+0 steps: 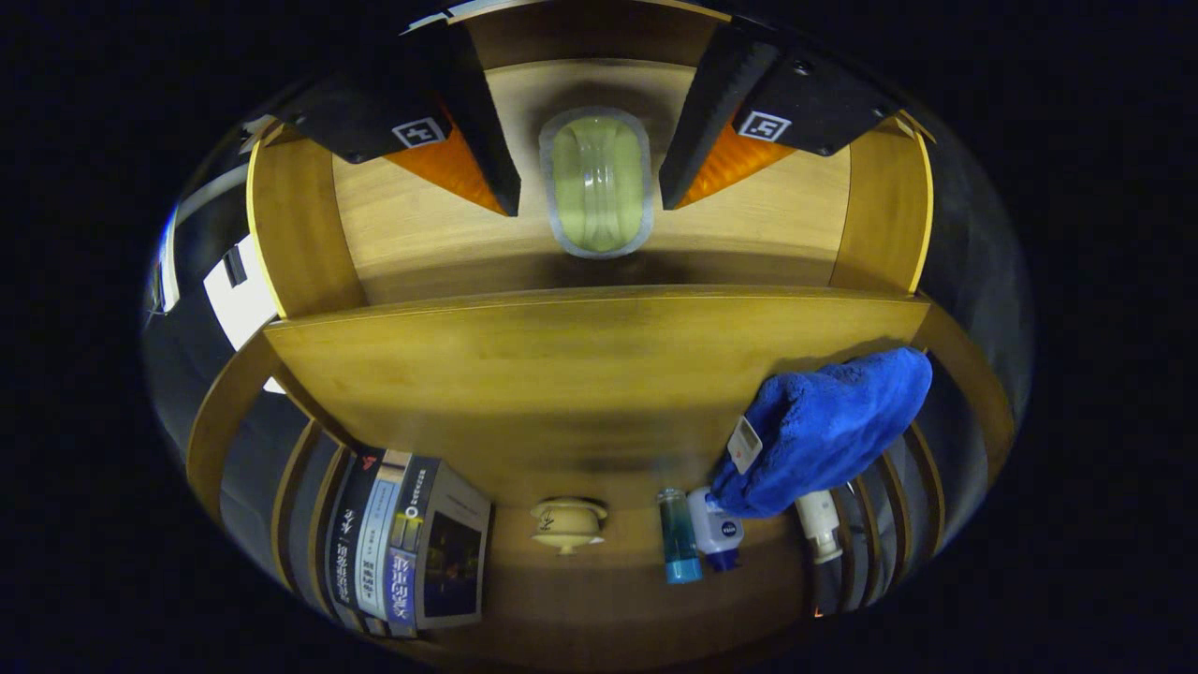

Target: Pull open the drawer, take out the items inside it, and place them on the countertop above the cabinet.

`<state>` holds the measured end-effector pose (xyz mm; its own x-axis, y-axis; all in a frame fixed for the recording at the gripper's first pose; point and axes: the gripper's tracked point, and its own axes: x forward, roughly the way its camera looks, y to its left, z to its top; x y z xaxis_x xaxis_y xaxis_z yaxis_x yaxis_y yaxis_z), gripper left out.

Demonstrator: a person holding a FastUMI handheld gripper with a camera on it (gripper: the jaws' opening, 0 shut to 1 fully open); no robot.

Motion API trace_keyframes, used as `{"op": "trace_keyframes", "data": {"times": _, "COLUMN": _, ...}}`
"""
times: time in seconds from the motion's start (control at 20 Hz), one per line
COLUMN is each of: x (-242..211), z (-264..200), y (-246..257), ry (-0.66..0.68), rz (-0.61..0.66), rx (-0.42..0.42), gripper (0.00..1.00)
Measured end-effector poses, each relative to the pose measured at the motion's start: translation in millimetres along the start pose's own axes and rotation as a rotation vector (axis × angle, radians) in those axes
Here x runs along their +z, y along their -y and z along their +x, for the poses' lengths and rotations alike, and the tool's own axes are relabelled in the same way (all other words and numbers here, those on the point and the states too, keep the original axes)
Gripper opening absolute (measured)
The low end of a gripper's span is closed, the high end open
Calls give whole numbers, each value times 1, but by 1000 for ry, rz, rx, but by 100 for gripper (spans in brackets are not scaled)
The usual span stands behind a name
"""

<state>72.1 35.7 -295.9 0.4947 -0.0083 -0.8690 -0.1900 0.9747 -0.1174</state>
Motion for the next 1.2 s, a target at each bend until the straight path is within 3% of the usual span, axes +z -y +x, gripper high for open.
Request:
{"op": "trace_keyframes", "data": {"times": 0.3, "x": -15, "z": 28, "y": 8, "ry": -129, "rz": 5, "rx": -17, "gripper": 83}}
{"op": "trace_keyframes", "data": {"times": 0.45, "x": -21, "z": 36, "y": 6, "ry": -173, "rz": 45, "rx": 4, "gripper": 70}}
{"op": "trace_keyframes", "data": {"times": 0.7, "x": -23, "z": 25, "y": 0, "ry": -176, "rz": 71, "rx": 32, "gripper": 28}}
{"op": "trace_keyframes", "data": {"times": 0.75, "x": -23, "z": 17, "y": -2, "ry": -177, "rz": 81, "rx": 41, "gripper": 28}}
{"op": "trace_keyframes", "data": {"times": 0.8, "x": -23, "z": 12, "y": -4, "ry": -175, "rz": 92, "rx": 57, "gripper": 22}}
{"op": "trace_keyframes", "data": {"times": 1.05, "x": -7, "z": -49, "y": -7, "ry": -163, "rz": 103, "rx": 104, "gripper": 22}}
{"op": "trace_keyframes", "data": {"times": 1.2, "x": 26, "z": -88, "y": 10, "ry": -90, "rz": 52, "rx": 62, "gripper": 22}}
